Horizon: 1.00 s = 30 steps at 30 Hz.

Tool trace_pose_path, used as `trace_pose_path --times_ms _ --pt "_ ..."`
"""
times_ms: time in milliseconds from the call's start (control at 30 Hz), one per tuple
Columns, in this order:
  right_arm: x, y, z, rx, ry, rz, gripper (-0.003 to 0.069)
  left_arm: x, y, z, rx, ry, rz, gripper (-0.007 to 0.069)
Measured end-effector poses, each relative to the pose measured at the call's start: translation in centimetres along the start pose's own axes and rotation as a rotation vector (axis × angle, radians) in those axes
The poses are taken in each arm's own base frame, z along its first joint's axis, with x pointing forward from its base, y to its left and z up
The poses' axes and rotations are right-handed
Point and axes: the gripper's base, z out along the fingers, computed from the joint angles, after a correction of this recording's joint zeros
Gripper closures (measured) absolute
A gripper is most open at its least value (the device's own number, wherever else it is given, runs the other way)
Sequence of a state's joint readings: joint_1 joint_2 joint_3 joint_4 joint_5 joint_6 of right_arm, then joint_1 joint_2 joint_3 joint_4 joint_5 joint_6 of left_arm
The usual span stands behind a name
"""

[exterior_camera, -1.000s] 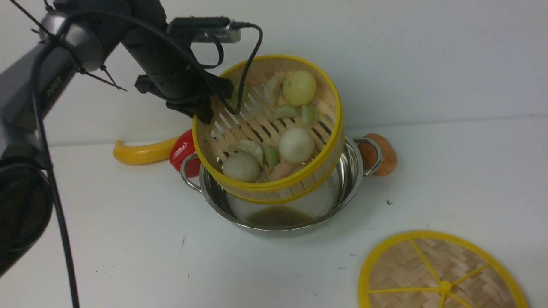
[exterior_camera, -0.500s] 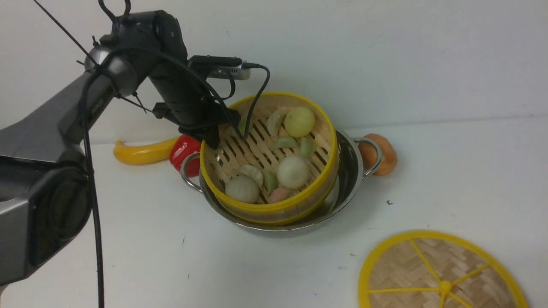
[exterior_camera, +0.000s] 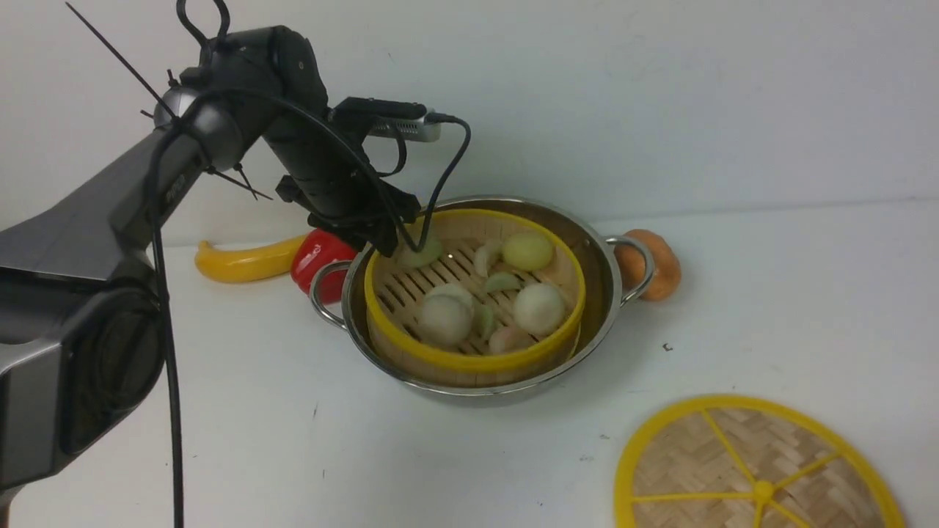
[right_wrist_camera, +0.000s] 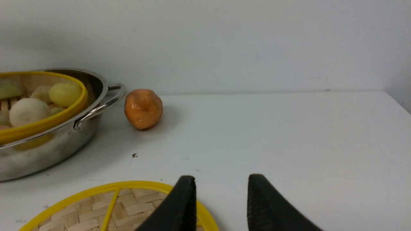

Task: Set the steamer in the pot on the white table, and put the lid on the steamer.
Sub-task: 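Place the bamboo steamer basket with dumplings into the steel pot with the left gripper, then move the gripper down to the bamboo steamer lid and grasp its center knob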

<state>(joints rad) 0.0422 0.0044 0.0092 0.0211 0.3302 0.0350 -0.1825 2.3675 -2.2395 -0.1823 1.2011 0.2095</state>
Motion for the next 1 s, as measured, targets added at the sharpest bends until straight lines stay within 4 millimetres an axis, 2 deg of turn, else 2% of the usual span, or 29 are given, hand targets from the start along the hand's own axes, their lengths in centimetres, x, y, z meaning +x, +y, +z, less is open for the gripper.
trace_pose_path --times_ms 133,200,267,333,367,400,433,467,533,633,800,900,1000 --pt "0.0 0.0 0.0 0.0 0.0 0.0 0.0416 -0.6 -0.8 -1.2 0.069 -0.043 0.014 0.0134" --pt "0.0 0.0 0.0 0.0 0.0 0.0 0.0416 -1.0 -1.2 -2.1 0.101 -0.079 0.027 0.0111" --pt "0.0 0.0 0.0 0.0 0.0 0.0 0.0416 -1.9 -2.0 -4.9 0.145 -0.163 0.045 0.0081" --pt "0.0 0.0 0.0 0.0 0.0 0.0 0.0416 -2.5 -2.8 -7.8 0.171 -0.243 0.057 0.0072" --pt "0.0 0.0 0.0 0.0 0.0 0.0 0.0416 -2.7 -3.2 -10.1 0.166 -0.297 0.069 0.0073" --pt "0.0 0.0 0.0 0.0 0.0 0.0 0.0416 -2.8 -3.3 -11.2 0.161 -0.32 0.072 0.0074" --pt "0.0 0.0 0.0 0.0 0.0 0.0 0.0416 -2.6 -3.7 -13.5 0.144 -0.361 0.067 0.0083" --pt "0.0 0.0 0.0 0.0 0.0 0.0 0.0416 -2.6 -3.7 -14.2 0.137 -0.373 0.063 0.0087" --pt "0.0 0.0 0.0 0.0 0.0 0.0 0.0416 -2.1 -4.1 -17.5 0.109 -0.426 0.052 0.0114" --pt "0.0 0.0 0.0 0.0 0.0 0.0 0.0416 -1.4 -4.8 -20.9 0.1 -0.487 0.033 0.0163" --pt "0.0 0.0 0.0 0.0 0.0 0.0 0.0416 0.4 -6.8 -27.0 0.2 -0.606 -0.008 0.0301" --pt "0.0 0.0 0.0 0.0 0.0 0.0 0.0416 1.4 -8.3 -29.7 0.321 -0.659 -0.01 0.0398" --pt "0.0 0.0 0.0 0.0 0.0 0.0 0.0416 1.6 -8.9 -30.4 0.374 -0.671 -0.009 0.045"
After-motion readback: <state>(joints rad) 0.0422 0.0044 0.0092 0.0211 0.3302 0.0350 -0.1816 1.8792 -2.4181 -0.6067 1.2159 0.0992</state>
